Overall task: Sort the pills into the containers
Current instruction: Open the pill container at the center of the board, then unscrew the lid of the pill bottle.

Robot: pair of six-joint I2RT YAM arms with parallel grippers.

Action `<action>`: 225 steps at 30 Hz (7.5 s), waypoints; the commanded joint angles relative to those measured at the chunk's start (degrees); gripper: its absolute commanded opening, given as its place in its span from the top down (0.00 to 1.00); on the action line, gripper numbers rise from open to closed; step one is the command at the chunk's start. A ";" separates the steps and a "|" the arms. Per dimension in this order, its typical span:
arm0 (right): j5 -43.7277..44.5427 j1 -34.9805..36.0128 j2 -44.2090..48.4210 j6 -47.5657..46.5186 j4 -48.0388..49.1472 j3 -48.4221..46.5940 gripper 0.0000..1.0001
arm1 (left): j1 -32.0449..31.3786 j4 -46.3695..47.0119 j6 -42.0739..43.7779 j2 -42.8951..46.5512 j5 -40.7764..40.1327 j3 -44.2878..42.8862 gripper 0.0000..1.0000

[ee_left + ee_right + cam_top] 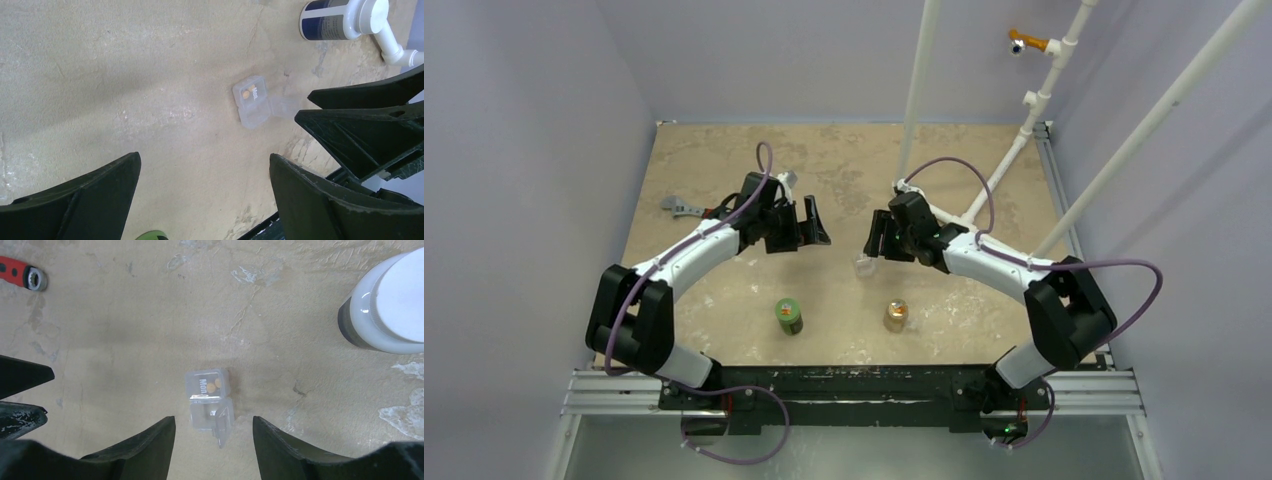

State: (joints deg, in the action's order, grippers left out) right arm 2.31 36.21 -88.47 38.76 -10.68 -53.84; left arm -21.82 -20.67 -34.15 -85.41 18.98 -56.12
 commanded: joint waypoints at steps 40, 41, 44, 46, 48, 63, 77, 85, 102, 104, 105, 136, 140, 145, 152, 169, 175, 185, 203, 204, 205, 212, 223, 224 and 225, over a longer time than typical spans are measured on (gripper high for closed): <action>12.22 34.17 -15.35 -13.04 -18.00 -35.63 0.03 | 23.66 -24.23 4.26 24.13 -14.26 -3.66 0.00; 12.55 34.52 -16.07 -13.02 -18.24 -36.14 0.02 | 23.93 -24.20 4.31 24.10 -14.17 -3.66 0.00; 13.08 35.50 -18.16 -13.46 -19.62 -37.81 0.02 | 24.49 -24.08 4.32 24.21 -13.98 -3.74 0.00; 13.45 36.23 -19.17 -13.77 -19.74 -37.98 0.02 | 24.68 -23.75 4.34 24.18 -13.81 -3.61 0.00; 13.99 36.79 -20.19 -13.72 -20.53 -38.21 0.03 | 24.74 -23.30 4.36 24.40 -14.00 -3.35 0.00; 15.54 37.53 -24.56 -12.05 -21.14 -37.07 0.34 | 24.94 -21.29 3.16 24.67 -15.20 -0.86 0.00; 13.67 37.54 -24.05 -12.37 -20.35 -34.35 0.38 | 24.92 -18.11 3.91 24.10 -11.80 1.43 0.00; 10.05 32.33 -19.64 -13.01 -21.96 -33.65 0.95 | 24.91 -10.58 6.50 27.39 -4.05 5.24 0.01; -19.95 7.89 5.71 -14.68 -23.39 -25.06 0.98 | 1.81 15.19 14.57 38.36 10.99 16.25 0.00; -22.96 7.14 7.00 -14.44 -23.39 -25.24 0.98 | -2.32 17.25 15.30 40.48 9.13 18.42 0.00; -25.15 6.86 7.43 -14.35 -23.23 -25.39 0.98 | -3.47 18.50 15.23 41.44 9.02 19.53 0.00; -38.06 6.23 11.05 -10.85 -23.69 -30.72 0.95 | -14.44 23.13 16.32 38.83 23.95 12.99 0.19; -38.22 6.24 10.30 -12.28 -25.38 -32.99 0.94 | -15.13 21.05 17.71 36.72 23.27 11.85 0.22; -39.19 6.25 9.34 -14.37 -27.69 -34.02 0.94 | -15.36 21.76 17.52 36.13 22.03 11.81 0.28; -38.73 6.24 8.88 -14.92 -27.97 -32.65 0.89 | -15.79 28.66 13.23 34.13 21.28 13.87 0.49; -18.97 4.13 9.24 -2.50 -24.33 -32.45 0.10 | -26.71 36.27 24.73 39.08 -23.68 26.70 1.00; -13.06 4.22 8.10 -0.66 -22.44 -33.84 0.16 | -28.85 38.46 29.10 39.34 -30.84 27.48 1.00; -15.37 6.05 5.55 0.70 -20.16 -35.10 0.24 | -29.09 40.49 30.47 36.88 -30.51 26.30 1.00; -16.63 7.72 4.30 2.10 -19.01 -34.35 0.37 | -29.12 41.08 28.97 35.96 -29.81 25.09 1.00; -16.75 7.74 4.22 2.21 -18.84 -34.33 0.37 | -29.15 40.97 28.90 35.97 -29.72 24.93 1.00; -17.08 7.74 3.97 2.34 -18.65 -34.37 0.38 | -29.15 40.90 28.88 35.95 -29.71 24.87 1.00; -16.77 7.83 3.24 2.72 -18.59 -34.49 0.39 | -29.15 40.62 28.97 35.96 -29.71 24.37 1.00; -17.22 7.87 3.29 2.77 -16.97 -34.68 0.78 | -29.01 39.44 25.99 34.19 -27.73 22.19 1.00; -18.68 7.83 3.61 2.48 -15.66 -34.40 0.81 | -29.02 38.51 24.77 33.97 -25.55 21.04 1.00; -20.14 7.76 4.07 1.55 -14.16 -34.30 0.83 | -29.03 37.43 23.73 33.83 -22.78 19.80 1.00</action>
State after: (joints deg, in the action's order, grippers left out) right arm -13.43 43.68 -85.86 41.12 -30.85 -86.50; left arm -50.68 14.98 -6.50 -51.20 -10.52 -30.24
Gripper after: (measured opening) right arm 0.499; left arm 0.517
